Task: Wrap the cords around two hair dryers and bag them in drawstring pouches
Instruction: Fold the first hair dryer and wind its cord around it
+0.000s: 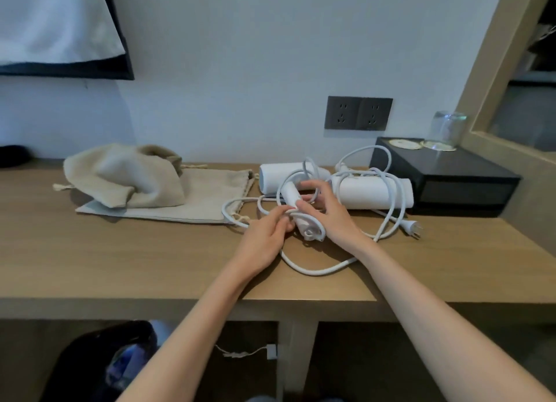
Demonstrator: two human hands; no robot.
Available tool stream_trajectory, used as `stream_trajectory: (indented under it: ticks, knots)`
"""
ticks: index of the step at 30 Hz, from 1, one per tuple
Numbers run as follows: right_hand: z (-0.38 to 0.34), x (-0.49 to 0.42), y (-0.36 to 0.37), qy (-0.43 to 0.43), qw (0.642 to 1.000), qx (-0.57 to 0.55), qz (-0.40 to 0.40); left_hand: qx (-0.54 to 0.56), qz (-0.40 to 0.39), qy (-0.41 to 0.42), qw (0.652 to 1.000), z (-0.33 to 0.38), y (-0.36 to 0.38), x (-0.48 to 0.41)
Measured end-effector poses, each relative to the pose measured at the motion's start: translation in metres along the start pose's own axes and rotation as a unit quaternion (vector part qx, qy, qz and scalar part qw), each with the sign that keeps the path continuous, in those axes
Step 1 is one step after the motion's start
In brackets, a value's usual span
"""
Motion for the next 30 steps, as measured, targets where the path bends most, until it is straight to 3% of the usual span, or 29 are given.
stream_trajectory:
  ticks: [2,4,6,8,10,12,17,21,27,30]
  knots:
    - [0.000,0.002,-0.006,0.023,0.999,0.031,-0.017,-0.013,-0.018,0.016,1.000,0.005,0.002,0.006]
    - [-0.007,0.002,-0.011,0.028,0.994,0.103,-0.030,-0.034,0.011,0.046,0.998,0.014,-0.001,0.009]
    - [-0.021,0.000,-0.018,0.007,0.985,0.171,0.004,-0.016,0.122,0.017,0.992,0.014,-0.019,0.007]
    - [-0.039,0.002,-0.025,-0.016,0.976,0.206,0.064,0.042,0.241,-0.068,0.967,0.004,-0.041,0.008]
    - [-0.058,0.008,-0.023,-0.064,0.958,0.264,0.087,0.056,0.299,-0.129,0.944,-0.007,-0.053,0.011]
    - [-0.067,0.011,-0.010,-0.095,0.935,0.336,0.057,0.038,0.308,-0.135,0.941,-0.010,-0.055,0.010]
    - [-0.033,0.007,0.009,0.016,0.909,0.417,-0.009,0.041,0.281,-0.103,0.953,-0.011,-0.050,0.008]
    - [-0.026,0.008,0.012,0.046,0.905,0.423,-0.014,0.045,0.272,-0.082,0.958,-0.007,-0.049,0.010]
    - [-0.030,0.009,0.003,0.061,0.947,0.314,0.027,0.098,0.291,-0.094,0.947,-0.007,-0.055,0.010]
    - [-0.037,0.012,-0.009,0.012,0.961,0.275,0.036,0.099,0.297,-0.076,0.947,0.002,-0.060,0.012]
Point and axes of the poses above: each hand's wrist, its own x-axis away from the middle knuckle, its own y-axis out of the palm, z = x × y, the point moved 7 cm from there along -x, towards the middle knuckle, and after that the axes turned 10 degrees about z, right-handed, at the moved point
